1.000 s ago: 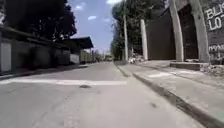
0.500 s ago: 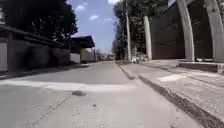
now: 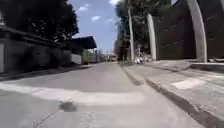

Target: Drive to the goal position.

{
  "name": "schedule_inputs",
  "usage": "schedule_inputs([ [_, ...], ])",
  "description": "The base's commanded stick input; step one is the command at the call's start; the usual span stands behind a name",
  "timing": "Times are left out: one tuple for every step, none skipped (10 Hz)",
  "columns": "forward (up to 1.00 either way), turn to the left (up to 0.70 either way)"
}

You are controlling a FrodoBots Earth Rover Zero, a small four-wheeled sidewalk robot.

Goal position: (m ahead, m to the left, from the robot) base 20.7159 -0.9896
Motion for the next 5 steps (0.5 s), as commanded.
schedule_inputs([
  [1.00, 0.00],
  [1.00, 0.00],
  [1.00, -0.01],
  [1.00, -0.04],
  [1.00, -0.08],
])
